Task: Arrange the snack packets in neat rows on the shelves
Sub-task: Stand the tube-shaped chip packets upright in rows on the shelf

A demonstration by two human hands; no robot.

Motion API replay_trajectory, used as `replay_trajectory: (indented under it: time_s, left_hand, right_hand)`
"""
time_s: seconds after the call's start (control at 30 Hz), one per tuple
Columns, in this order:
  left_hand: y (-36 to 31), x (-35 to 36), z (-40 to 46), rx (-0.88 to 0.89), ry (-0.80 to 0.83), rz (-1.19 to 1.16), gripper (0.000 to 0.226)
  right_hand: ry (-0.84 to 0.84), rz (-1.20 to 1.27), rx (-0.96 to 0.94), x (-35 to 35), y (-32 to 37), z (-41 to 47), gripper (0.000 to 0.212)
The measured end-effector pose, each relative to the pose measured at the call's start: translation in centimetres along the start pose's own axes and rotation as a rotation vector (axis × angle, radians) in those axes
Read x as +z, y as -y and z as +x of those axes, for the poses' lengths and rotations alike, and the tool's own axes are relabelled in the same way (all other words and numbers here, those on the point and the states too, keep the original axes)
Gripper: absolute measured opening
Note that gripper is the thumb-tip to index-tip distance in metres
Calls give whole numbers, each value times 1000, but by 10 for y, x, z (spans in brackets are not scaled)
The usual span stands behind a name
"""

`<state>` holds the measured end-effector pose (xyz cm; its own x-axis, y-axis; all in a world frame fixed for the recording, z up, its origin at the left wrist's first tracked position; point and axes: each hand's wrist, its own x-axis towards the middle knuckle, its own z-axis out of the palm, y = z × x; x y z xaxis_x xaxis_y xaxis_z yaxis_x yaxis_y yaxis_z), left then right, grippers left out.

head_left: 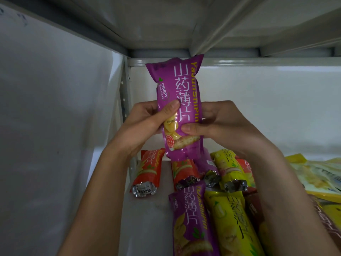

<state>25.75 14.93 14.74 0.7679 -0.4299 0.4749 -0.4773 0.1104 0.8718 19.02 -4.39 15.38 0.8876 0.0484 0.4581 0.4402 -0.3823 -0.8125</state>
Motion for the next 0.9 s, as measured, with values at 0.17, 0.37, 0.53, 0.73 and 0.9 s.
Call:
replay_trajectory:
  time_s: [0.17, 0.37, 0.53, 0.73, 0.9]
  left_hand:
    - [-3, -1, -2, -53, 64, -11, 46]
    - [-1, -1, -1, -39, -10, 16, 41]
    - [-1, -1, -3, -112, 80, -60, 44]
    - [1, -3, -1, -137, 71, 95, 47]
    - [5, -3, 1, -133, 64, 53, 52]
  right_hand:
    - [-33, 35, -26, 1, -1, 2, 40]
    - [107, 9, 26, -3, -2, 0, 55]
    - [2, -3, 17, -1, -7, 3, 47]
    - [97, -26, 46, -4, -7, 2, 64]
    - [78, -56, 48, -5, -7, 1, 56]
